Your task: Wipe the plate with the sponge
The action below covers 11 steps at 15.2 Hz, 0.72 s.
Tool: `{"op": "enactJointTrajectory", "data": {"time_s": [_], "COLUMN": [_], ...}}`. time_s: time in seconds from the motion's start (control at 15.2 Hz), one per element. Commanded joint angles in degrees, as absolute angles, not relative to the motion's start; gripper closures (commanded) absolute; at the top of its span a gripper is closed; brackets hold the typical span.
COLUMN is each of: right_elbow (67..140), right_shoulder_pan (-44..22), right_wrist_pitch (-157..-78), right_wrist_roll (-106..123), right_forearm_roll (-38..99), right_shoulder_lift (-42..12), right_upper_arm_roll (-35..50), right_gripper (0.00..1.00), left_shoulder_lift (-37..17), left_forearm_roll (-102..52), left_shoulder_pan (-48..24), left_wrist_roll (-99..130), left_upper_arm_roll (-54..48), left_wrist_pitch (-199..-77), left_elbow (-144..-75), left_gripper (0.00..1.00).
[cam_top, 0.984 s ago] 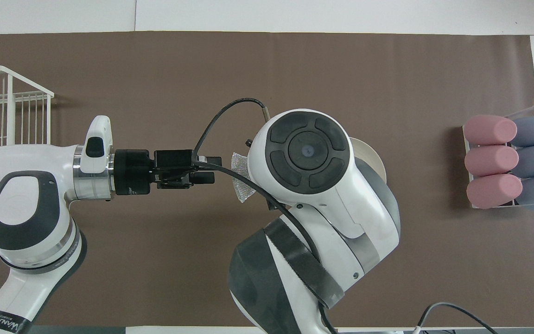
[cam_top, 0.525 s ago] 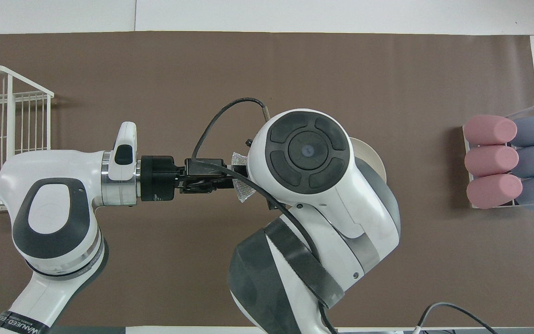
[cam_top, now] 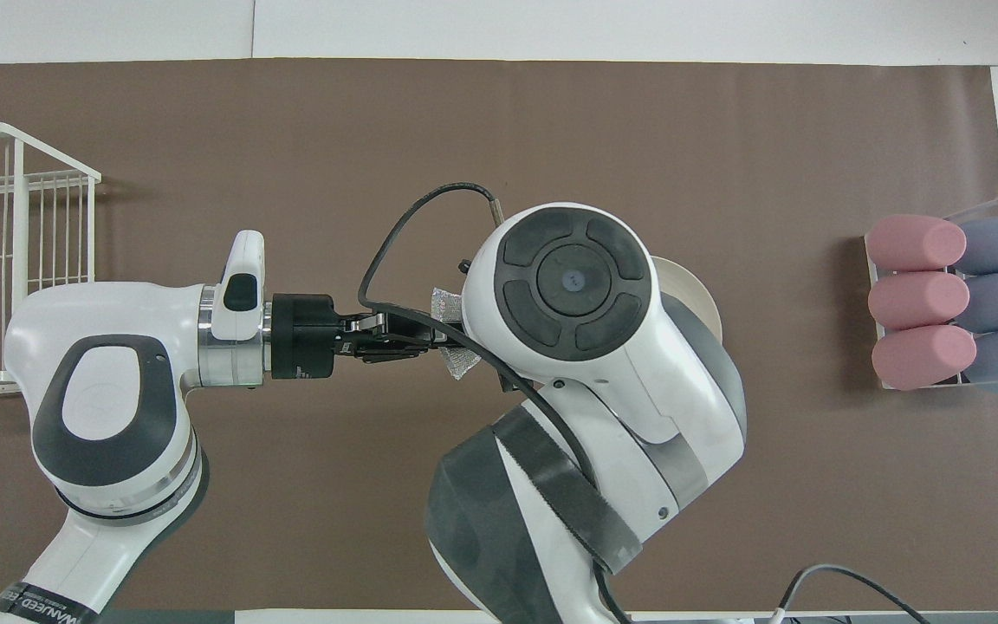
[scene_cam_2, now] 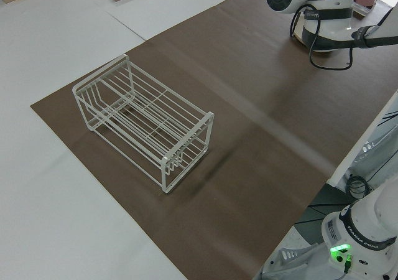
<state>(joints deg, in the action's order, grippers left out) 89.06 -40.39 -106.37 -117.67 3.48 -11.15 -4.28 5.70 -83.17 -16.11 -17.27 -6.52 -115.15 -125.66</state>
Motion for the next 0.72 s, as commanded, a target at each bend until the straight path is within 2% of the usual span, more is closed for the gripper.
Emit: {"op": "enactJointTrajectory", "data": {"time_s": [0.0,0.07,0.13,0.2,0.26,0.46,0.66], "right_elbow": [87.7,87.9,88.2,88.3,88.5,89.5,92.2], "right_shoulder_pan": [-40.2,-40.1,-39.9,-39.7,-39.6,-37.9,-34.1], "right_wrist_pitch": [-105.7,-105.6,-105.5,-105.3,-105.7,-105.6,-104.8], "right_wrist_roll": [-118.5,-117.3,-114.4,-112.4,-112.6,-110.7,-96.9], "right_forearm_roll": [1.8,1.7,1.8,1.8,1.9,1.8,1.8], "right_shoulder_lift": [-11.8,-11.9,-11.6,-11.5,-11.4,-9.6,-6.3], "right_upper_arm_roll": [-4.2,-4.2,-4.2,-4.3,-4.4,-4.7,-4.7], "right_gripper": [1.00,1.00,0.60,0.07,0.00,0.00,0.00], "left_shoulder_lift": [5.9,5.9,5.9,5.9,6.0,6.0,6.0], "left_forearm_roll": [-84.0,-84.0,-84.0,-83.9,-83.9,-83.8,-82.6], "left_shoulder_pan": [-17.0,-17.0,-17.0,-16.9,-16.7,-16.4,-15.8], "left_wrist_roll": [-15.9,-15.6,-15.5,-15.5,-15.5,-15.3,-14.1], "left_upper_arm_roll": [-5.9,-5.9,-5.8,-5.8,-5.9,-5.8,-5.5], "left_wrist_pitch": [-115.5,-115.5,-115.5,-115.5,-115.4,-115.4,-115.3], "left_elbow": [-126.1,-126.1,-126.1,-126.1,-126.1,-126.1,-126.0], "left_gripper": [1.00,1.00,1.00,1.00,1.00,1.00,1.00]}}
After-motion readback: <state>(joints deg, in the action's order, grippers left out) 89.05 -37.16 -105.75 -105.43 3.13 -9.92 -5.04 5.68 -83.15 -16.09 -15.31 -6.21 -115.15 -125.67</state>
